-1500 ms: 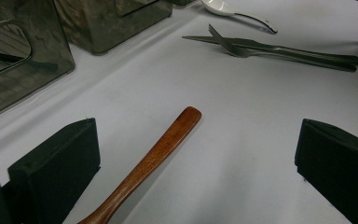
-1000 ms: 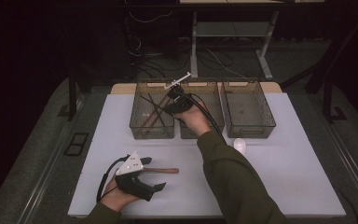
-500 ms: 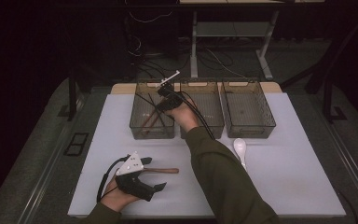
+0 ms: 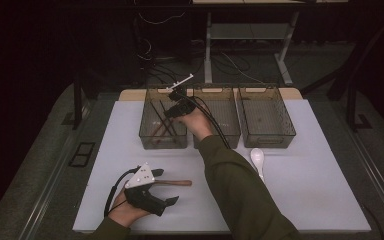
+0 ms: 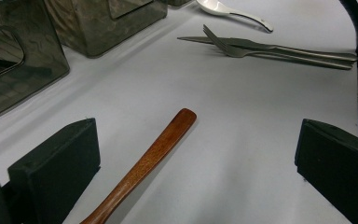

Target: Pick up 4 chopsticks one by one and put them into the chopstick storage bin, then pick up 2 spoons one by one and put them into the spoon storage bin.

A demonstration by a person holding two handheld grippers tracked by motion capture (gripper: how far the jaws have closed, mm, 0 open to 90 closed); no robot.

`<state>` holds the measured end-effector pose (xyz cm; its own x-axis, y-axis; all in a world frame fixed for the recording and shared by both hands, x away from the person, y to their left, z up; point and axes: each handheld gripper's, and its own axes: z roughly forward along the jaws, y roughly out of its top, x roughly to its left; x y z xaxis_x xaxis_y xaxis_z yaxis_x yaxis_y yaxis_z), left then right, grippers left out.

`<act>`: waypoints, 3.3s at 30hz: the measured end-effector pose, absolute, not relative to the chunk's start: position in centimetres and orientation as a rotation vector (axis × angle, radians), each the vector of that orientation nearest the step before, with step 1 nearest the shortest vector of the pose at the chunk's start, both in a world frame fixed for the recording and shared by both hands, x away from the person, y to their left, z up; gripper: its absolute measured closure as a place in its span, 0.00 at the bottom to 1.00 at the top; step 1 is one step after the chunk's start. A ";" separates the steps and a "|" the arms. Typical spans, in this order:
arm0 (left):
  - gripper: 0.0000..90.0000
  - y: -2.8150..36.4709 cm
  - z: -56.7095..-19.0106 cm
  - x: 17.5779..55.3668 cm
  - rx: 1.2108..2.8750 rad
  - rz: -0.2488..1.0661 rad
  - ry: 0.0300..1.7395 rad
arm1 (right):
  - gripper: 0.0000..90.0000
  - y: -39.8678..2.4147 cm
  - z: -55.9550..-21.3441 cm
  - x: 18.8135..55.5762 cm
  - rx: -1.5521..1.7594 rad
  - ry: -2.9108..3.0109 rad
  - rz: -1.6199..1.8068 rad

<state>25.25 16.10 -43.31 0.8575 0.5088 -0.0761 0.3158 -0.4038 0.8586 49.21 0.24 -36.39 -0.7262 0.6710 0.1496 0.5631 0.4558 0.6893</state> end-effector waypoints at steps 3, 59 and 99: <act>0.00 16.1 -43.3 25.3 2.027 0.243 0.603 | 0.56 0.1 -36.0 48.9 1.087 2.554 1.159; 0.00 16.6 -43.6 25.3 2.021 0.249 0.642 | 0.20 -15.3 -36.8 36.6 0.879 2.512 1.405; 0.00 16.6 -43.2 25.8 2.025 0.254 0.641 | 0.20 -27.5 -42.8 26.5 1.028 2.335 1.388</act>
